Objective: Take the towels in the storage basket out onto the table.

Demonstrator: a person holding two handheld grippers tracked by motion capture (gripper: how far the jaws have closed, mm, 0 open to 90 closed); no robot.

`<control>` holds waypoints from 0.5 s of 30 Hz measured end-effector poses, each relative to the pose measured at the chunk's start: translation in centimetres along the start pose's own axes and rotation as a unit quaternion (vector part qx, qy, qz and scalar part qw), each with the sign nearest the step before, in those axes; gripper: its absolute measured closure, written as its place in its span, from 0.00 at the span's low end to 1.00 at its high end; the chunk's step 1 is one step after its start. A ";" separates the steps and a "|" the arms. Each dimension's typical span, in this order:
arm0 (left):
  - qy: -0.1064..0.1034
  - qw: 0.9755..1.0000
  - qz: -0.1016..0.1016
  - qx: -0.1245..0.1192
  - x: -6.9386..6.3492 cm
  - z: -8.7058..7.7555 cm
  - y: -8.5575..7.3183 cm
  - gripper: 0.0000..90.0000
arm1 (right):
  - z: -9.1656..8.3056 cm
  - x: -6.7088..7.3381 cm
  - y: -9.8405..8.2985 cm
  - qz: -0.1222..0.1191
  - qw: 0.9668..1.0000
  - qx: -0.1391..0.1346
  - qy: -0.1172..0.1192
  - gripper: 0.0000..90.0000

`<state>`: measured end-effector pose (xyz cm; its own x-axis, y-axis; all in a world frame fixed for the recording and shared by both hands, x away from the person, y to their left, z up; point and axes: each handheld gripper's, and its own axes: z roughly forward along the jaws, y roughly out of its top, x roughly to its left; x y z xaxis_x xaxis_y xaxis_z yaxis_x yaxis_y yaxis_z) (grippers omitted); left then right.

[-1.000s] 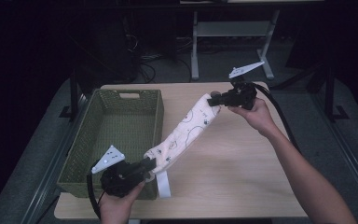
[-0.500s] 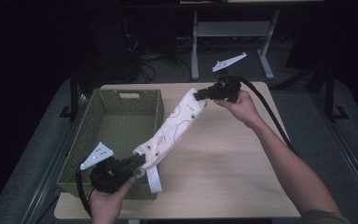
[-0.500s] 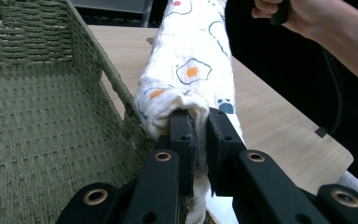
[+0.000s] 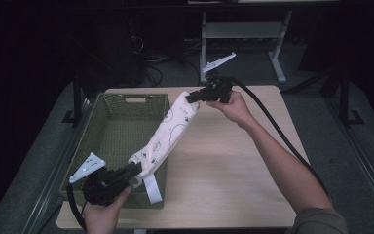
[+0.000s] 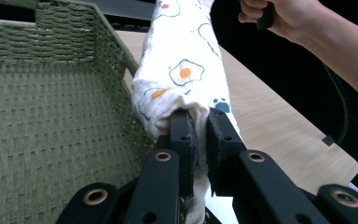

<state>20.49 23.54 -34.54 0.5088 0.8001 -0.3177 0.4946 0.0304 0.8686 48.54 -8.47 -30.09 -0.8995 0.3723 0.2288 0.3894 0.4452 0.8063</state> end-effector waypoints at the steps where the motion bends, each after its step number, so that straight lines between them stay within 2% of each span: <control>1: 0.002 1.000 -0.002 -0.002 0.1 -0.1 0.0 0.91 | 0.2 0.0 0.2 0.000 1.000 0.001 0.002 0.91; 15: 0.021 0.999 -0.017 -0.018 1.1 -1.8 -0.8 0.91 | 4.9 0.7 3.4 -0.029 0.999 0.019 0.019 0.91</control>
<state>19.41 25.51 -34.87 0.4610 0.8229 -0.3320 0.4860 0.0789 0.8704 50.22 -2.66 -29.85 -0.9274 0.3138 0.2036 0.3430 0.4963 0.7975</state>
